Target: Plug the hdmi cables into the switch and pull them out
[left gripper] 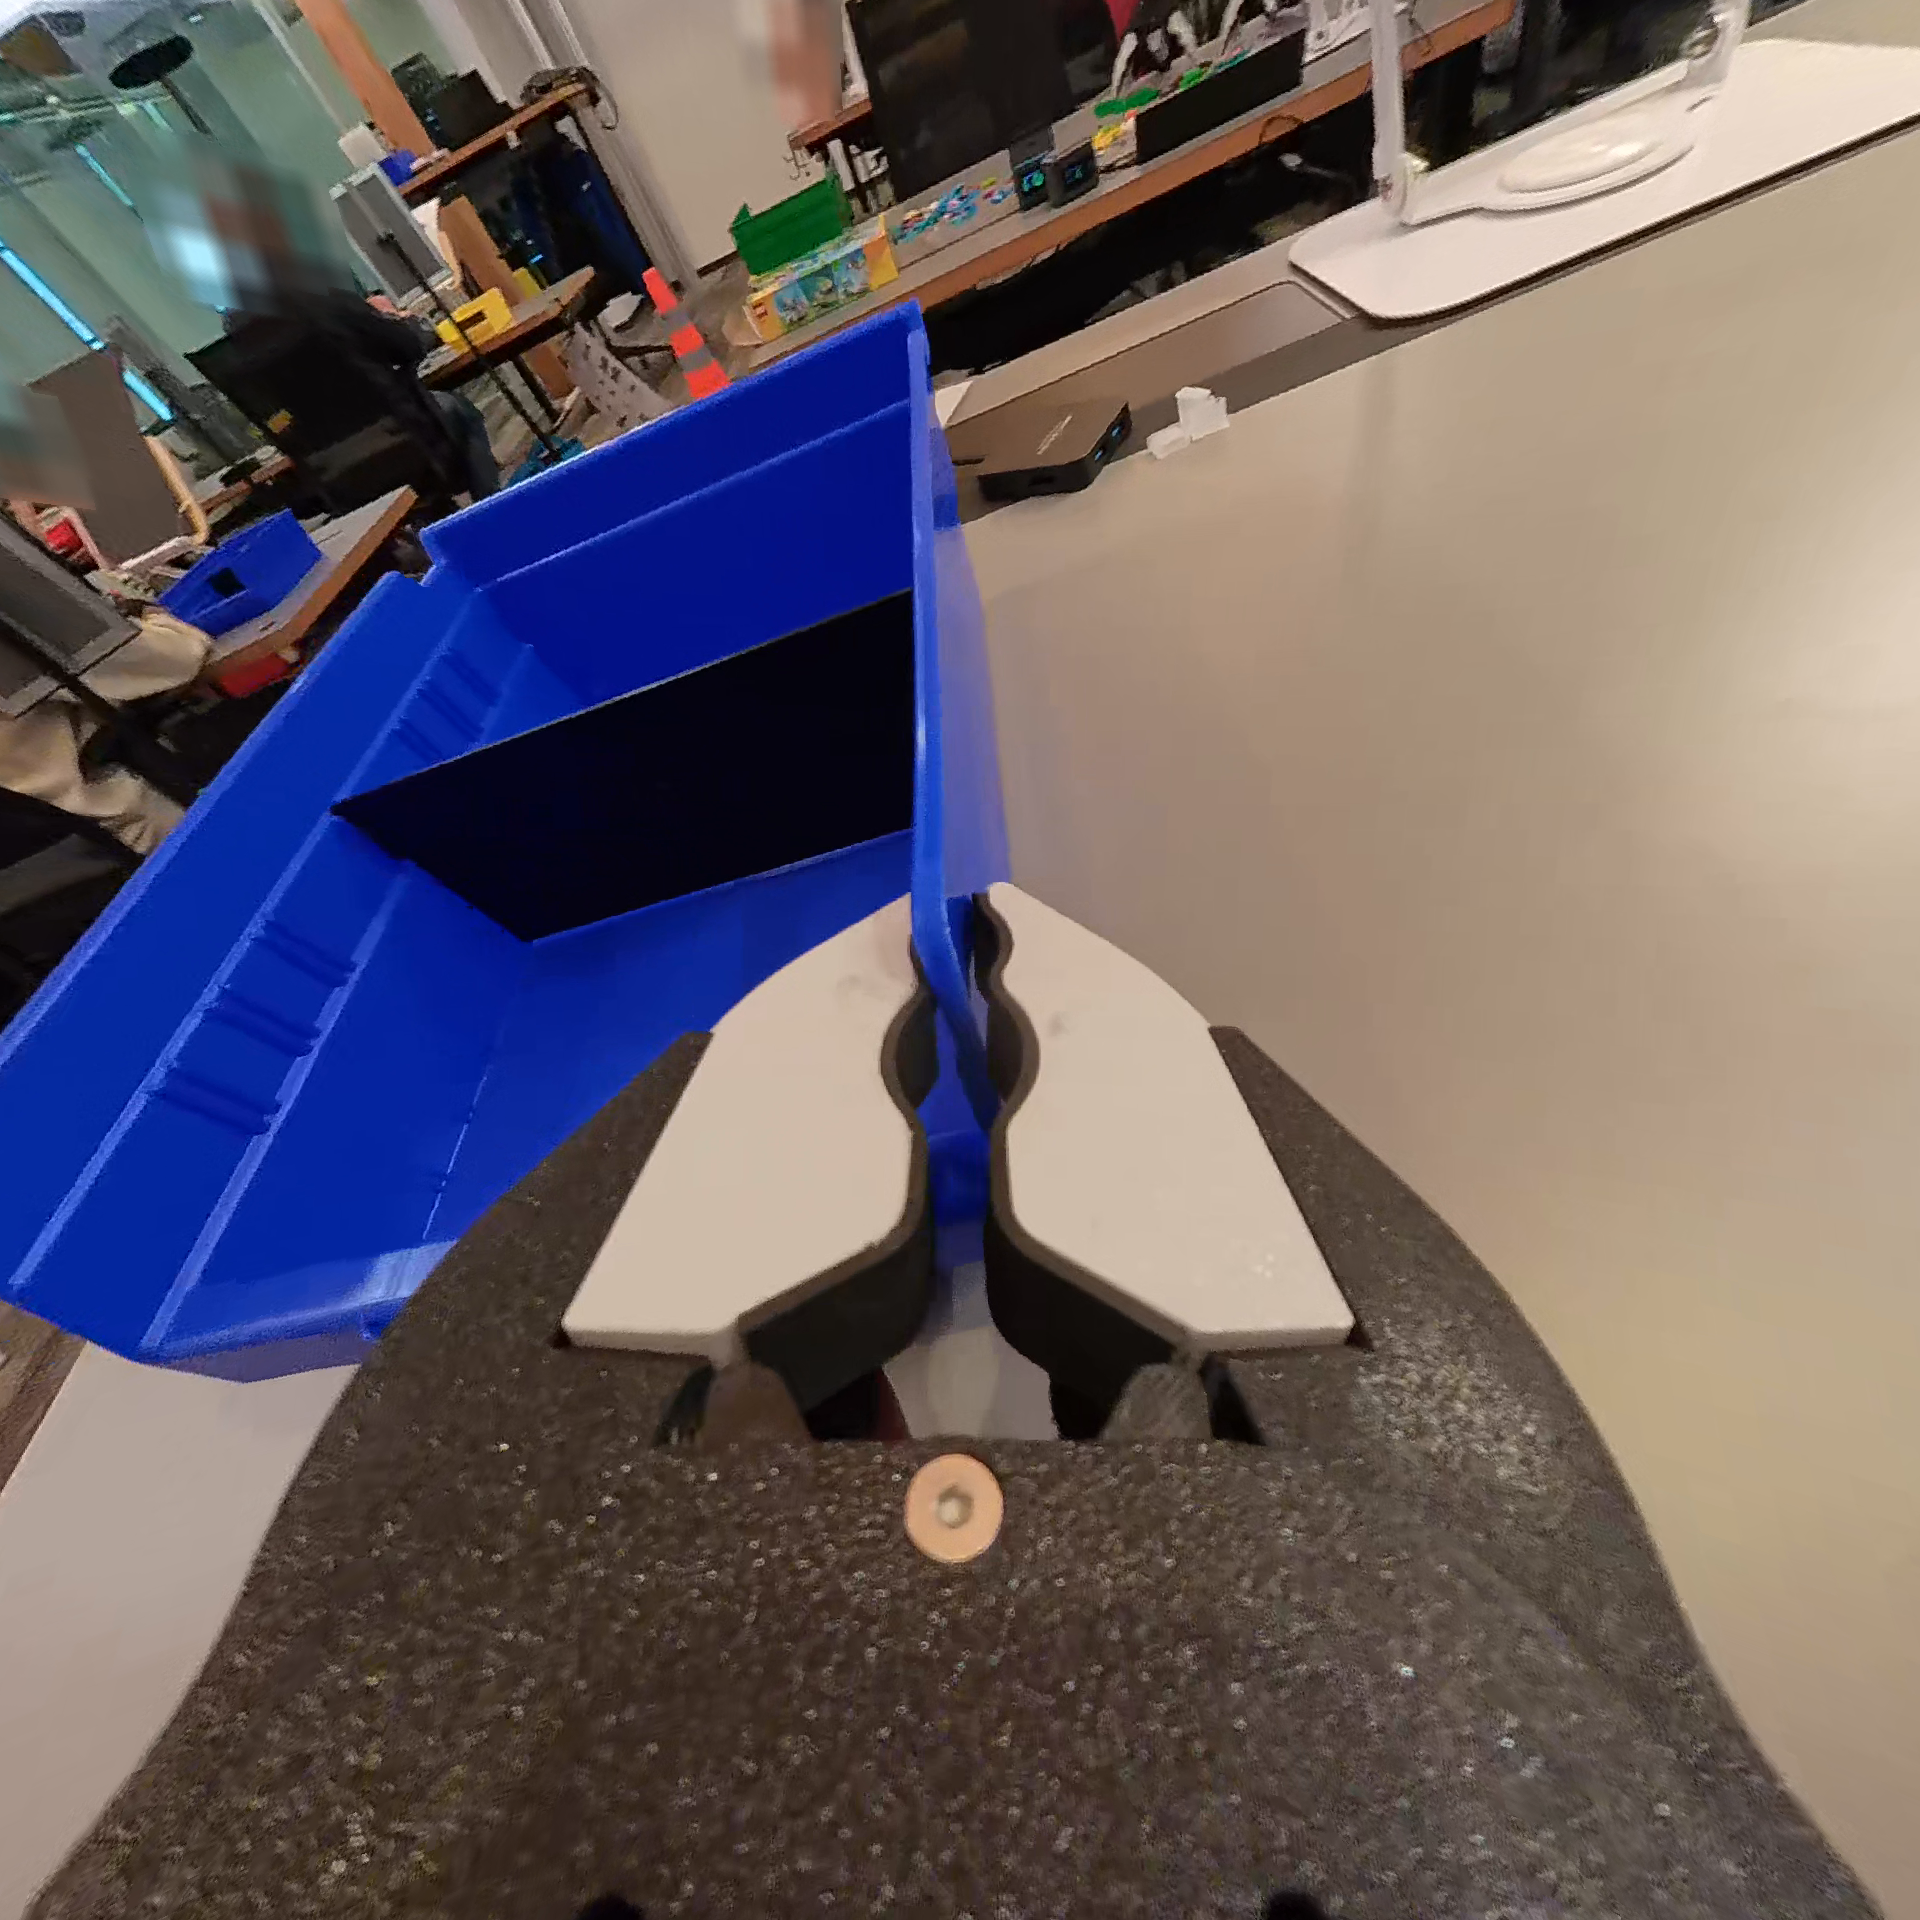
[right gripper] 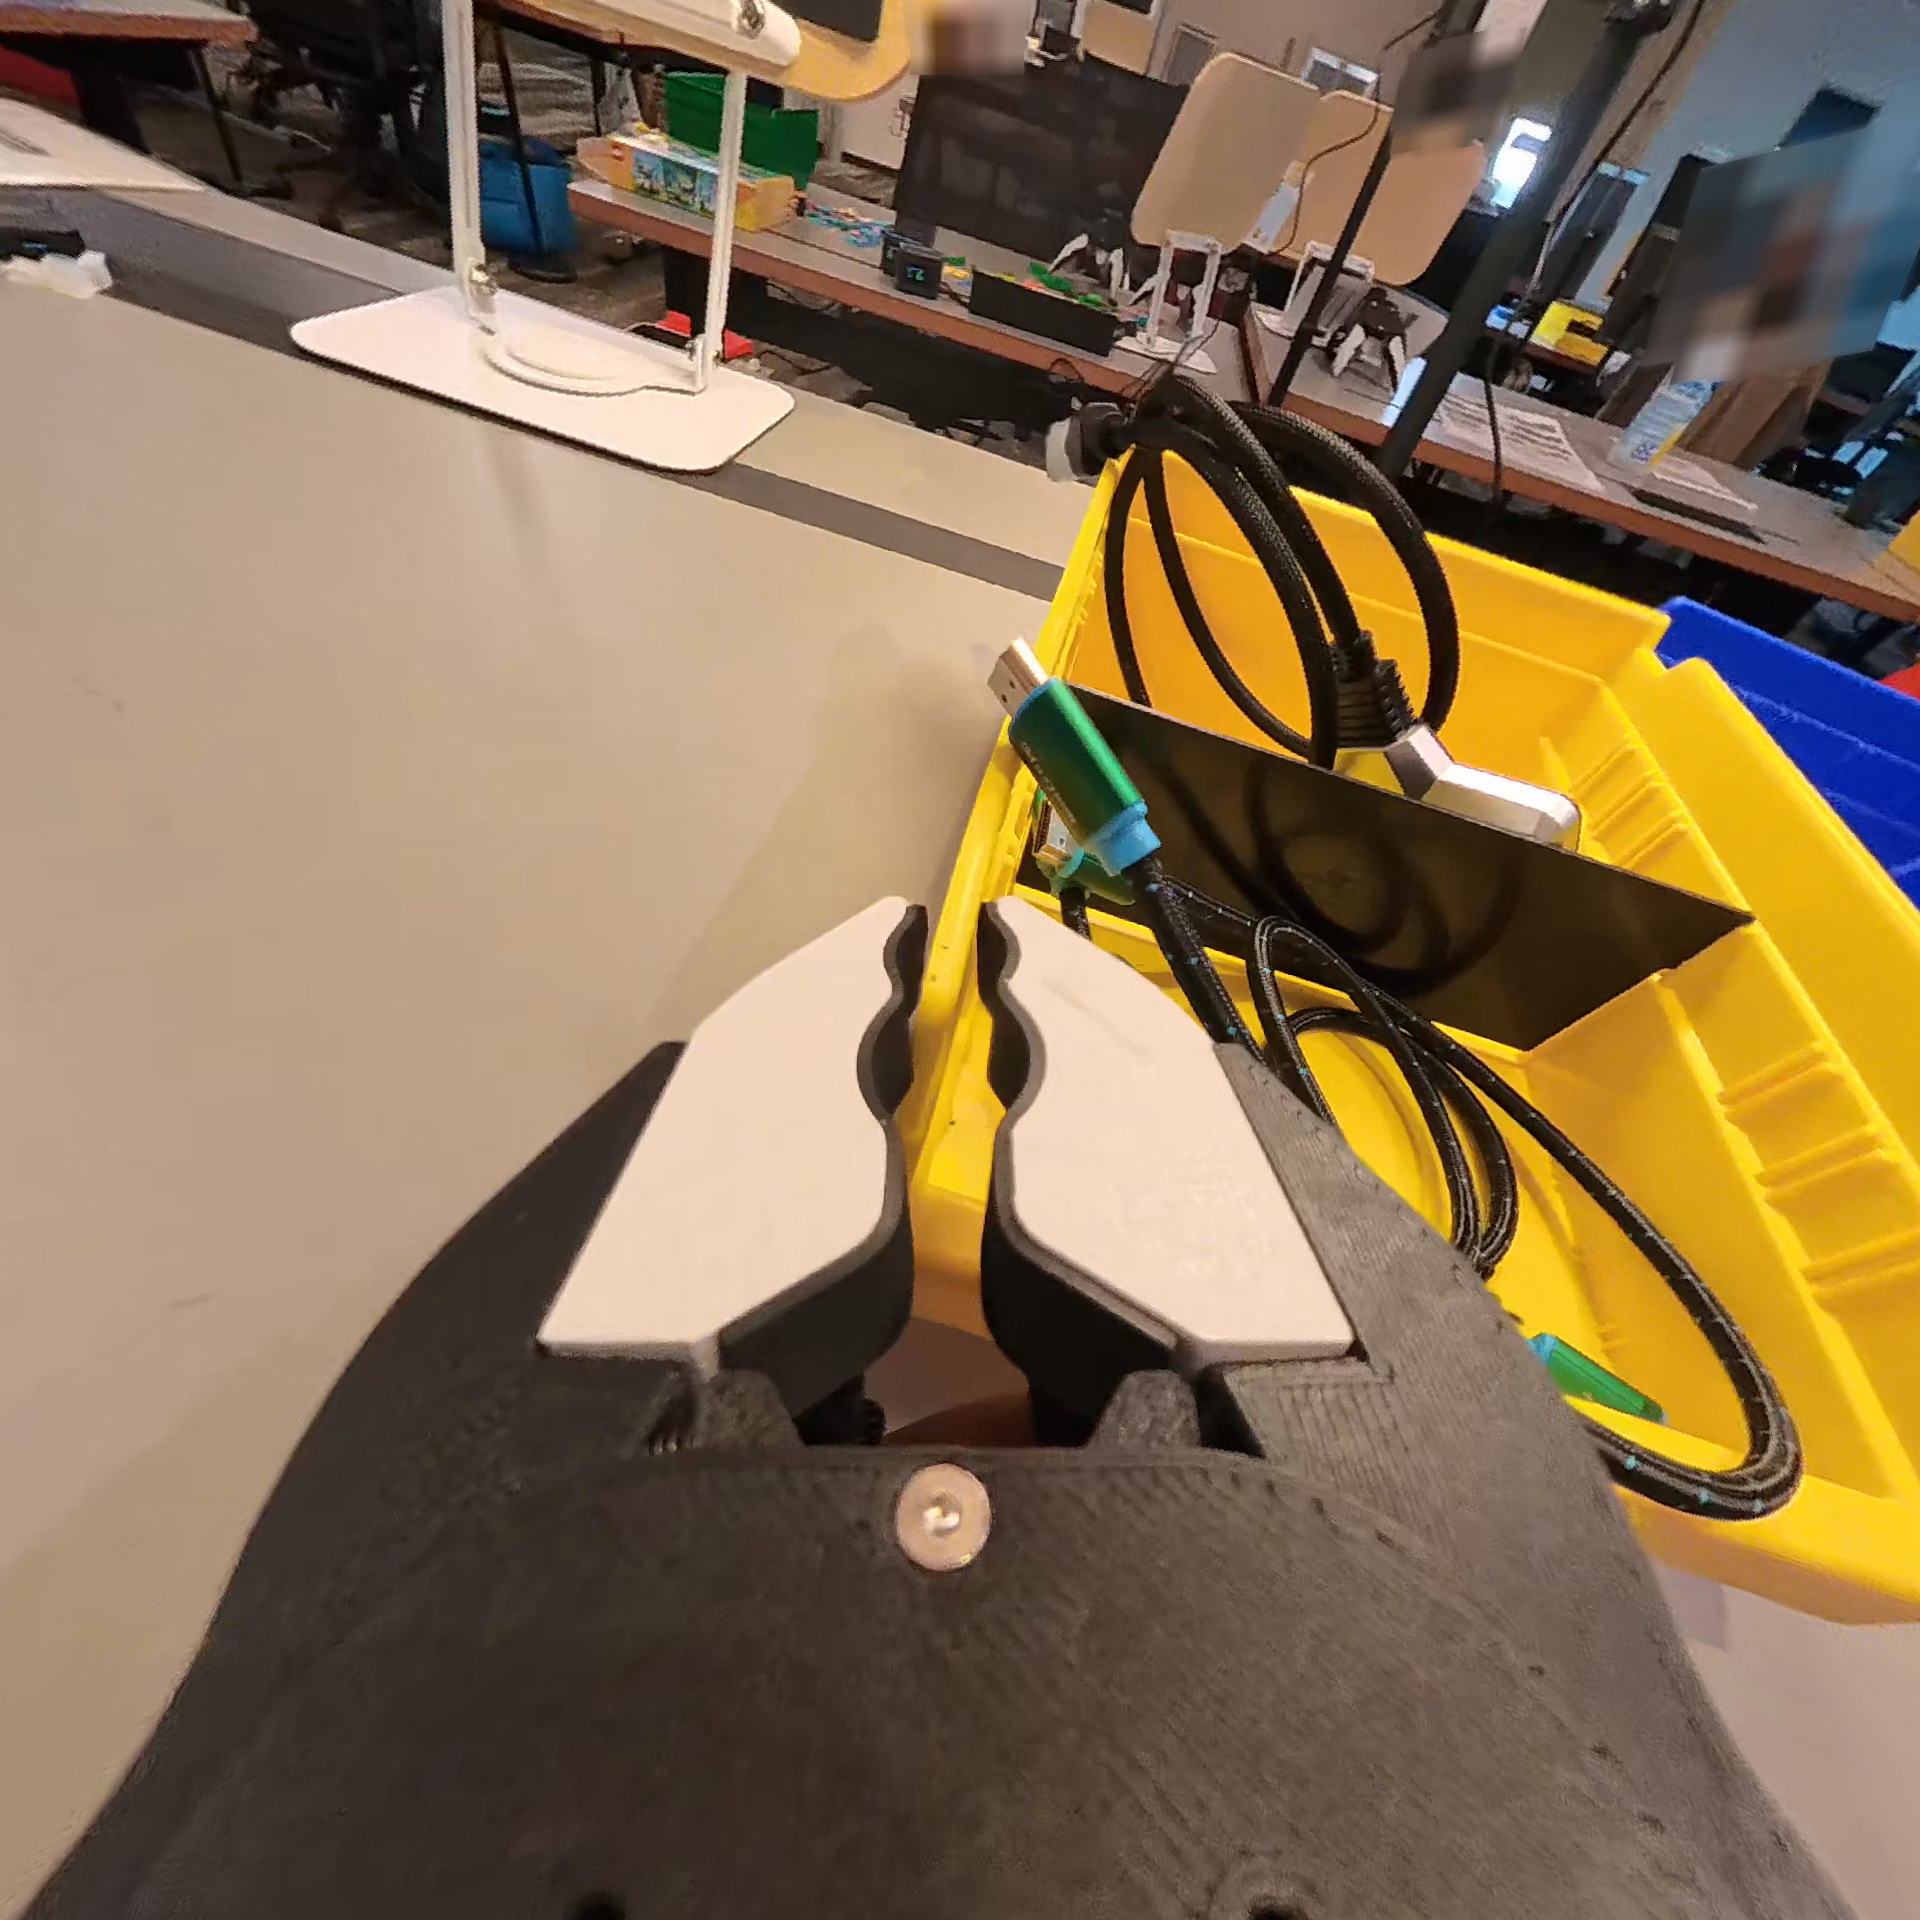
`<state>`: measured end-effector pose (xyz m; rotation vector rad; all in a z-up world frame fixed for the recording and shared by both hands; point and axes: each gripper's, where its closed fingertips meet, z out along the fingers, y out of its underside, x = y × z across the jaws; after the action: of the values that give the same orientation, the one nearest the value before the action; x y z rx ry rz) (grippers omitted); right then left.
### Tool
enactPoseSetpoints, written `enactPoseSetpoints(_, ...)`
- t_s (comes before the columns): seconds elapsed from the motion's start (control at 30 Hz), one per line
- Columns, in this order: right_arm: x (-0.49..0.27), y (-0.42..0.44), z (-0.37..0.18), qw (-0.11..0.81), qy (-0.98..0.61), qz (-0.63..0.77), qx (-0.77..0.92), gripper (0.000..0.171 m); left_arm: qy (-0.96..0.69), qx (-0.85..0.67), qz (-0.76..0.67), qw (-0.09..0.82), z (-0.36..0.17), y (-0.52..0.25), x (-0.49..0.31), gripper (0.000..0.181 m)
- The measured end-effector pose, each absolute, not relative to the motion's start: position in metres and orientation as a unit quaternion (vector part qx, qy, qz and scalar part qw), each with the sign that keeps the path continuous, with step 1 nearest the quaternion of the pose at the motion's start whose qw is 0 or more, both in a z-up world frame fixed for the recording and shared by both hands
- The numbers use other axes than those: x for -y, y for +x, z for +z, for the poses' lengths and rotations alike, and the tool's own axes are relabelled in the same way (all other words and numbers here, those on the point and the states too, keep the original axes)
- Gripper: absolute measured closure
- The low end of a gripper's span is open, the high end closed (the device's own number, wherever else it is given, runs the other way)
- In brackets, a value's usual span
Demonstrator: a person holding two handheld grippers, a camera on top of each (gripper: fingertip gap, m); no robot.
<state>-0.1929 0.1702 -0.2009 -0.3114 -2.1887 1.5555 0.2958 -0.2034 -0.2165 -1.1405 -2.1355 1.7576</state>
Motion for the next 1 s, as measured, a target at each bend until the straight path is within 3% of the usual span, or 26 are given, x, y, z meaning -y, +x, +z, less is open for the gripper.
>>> enactPoseSetpoints(0.23, -0.168, -0.194, -0.201, 0.17, -0.074, 0.577, 0.795, 0.167, -0.465, 0.653, 0.582, 0.136, -0.217, 0.303, 0.156, 0.177)
enactPoseSetpoints(0.53, -0.139, -0.17, -0.201, 0.042, 0.007, 0.603, 0.796, 0.169, -0.611, 0.525, 0.523, 0.277, -0.215, 0.29, 0.07, 0.177)
enactPoseSetpoints(1.0, -0.081, -0.123, -0.202, -0.139, 0.172, 0.589, 0.777, 0.168, -0.749, 0.327, 0.313, 0.483, -0.218, 0.274, -0.045, 0.178)
